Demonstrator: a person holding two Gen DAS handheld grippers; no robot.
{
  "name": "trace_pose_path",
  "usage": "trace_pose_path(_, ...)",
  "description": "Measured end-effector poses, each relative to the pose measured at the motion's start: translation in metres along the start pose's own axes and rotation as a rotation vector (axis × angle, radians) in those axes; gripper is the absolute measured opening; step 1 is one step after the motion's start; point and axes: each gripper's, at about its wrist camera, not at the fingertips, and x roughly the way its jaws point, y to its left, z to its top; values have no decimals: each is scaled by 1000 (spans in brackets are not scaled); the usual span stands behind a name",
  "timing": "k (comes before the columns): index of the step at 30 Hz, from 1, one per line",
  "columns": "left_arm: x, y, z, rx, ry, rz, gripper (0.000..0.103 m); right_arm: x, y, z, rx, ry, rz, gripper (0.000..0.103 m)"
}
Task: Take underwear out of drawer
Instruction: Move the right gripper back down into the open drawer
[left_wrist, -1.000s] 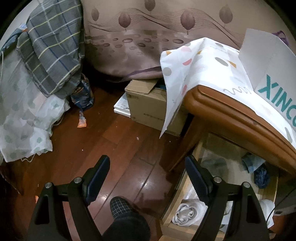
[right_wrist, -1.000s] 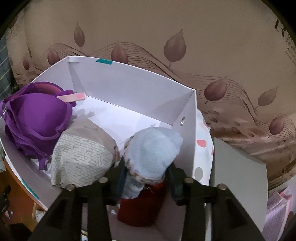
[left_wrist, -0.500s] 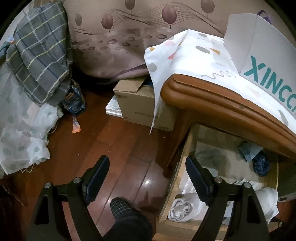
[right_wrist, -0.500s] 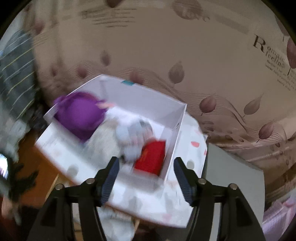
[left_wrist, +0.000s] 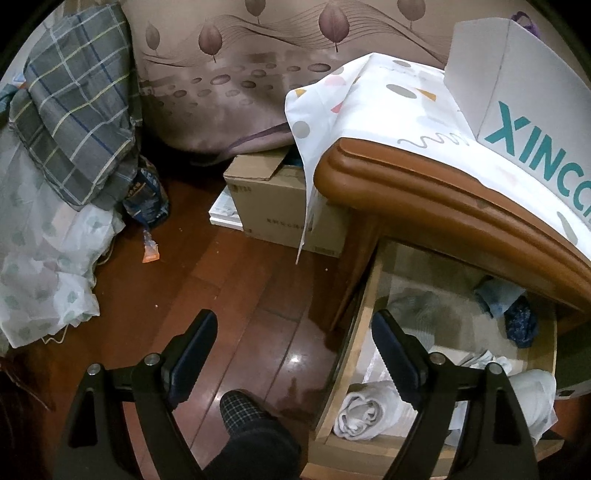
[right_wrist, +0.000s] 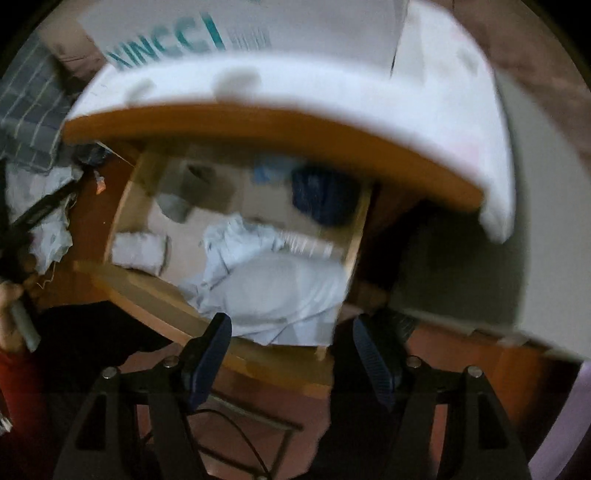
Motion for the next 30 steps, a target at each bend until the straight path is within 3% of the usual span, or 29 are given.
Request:
trace_pose_path(5, 0, 1, 1, -2, 3, -8, 84, 44, -4, -10, 100, 88, 51, 70)
trace_pose_path(15, -1, -2, 0, 13, -2, -1, 84, 84, -6, -11, 236, 153, 117, 70)
trace_pose_path(20, -2, -2, 0, 11, 0, -4, 84, 81, -8, -18, 266, 158, 135, 70)
trace_pose_path(30, -2, -4, -3, 15, -1, -14, 84, 88, -28, -20, 462, 174, 190, 73)
